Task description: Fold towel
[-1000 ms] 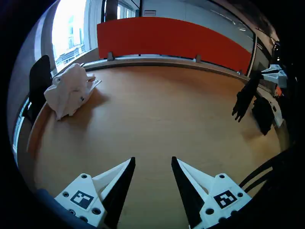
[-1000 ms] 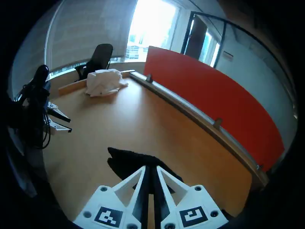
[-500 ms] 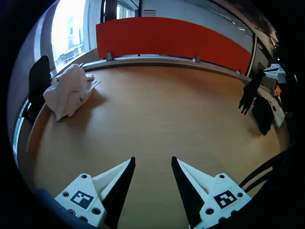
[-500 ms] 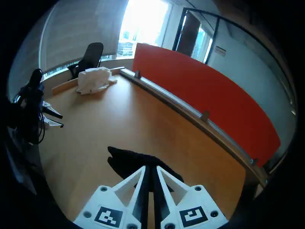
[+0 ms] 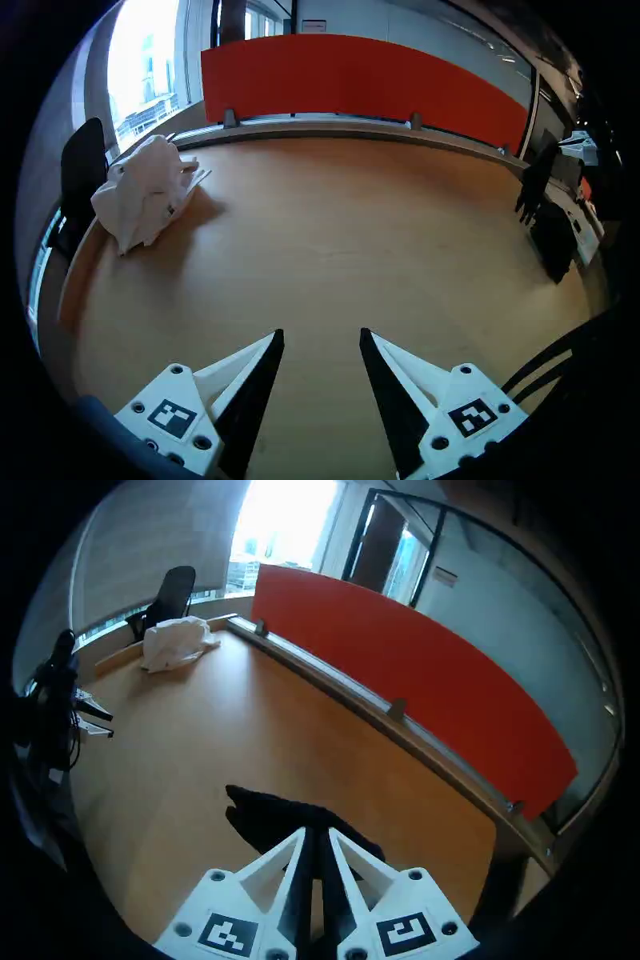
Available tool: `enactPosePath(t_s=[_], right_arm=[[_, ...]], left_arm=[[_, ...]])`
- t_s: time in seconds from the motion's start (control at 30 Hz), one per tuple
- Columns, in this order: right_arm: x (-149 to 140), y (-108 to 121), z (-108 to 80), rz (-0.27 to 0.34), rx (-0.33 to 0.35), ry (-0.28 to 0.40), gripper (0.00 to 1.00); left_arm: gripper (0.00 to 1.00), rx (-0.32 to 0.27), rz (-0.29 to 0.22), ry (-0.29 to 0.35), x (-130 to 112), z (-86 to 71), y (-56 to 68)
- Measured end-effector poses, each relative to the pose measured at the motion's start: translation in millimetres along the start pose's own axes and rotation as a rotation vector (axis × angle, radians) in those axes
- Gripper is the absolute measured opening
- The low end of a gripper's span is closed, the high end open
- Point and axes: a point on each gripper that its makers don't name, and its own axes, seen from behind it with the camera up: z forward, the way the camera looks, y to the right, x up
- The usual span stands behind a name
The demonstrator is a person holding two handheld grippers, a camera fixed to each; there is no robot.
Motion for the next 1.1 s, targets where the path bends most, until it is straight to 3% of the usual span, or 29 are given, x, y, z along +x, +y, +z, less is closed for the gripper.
enactPosePath(t_s=[0.73,1.1], right_arm=[[-19,90,-20.3,0.026,-0.096,-0.049,0.05],[-32,123,-27.7,0.048,-0.134,-0.072,0.05]], left_arm=[[0.69,0.011,0.009,-0.011,2,2.2,5.5],[0.69,0.014,0.014,-0.015,3,3.4,9.5]])
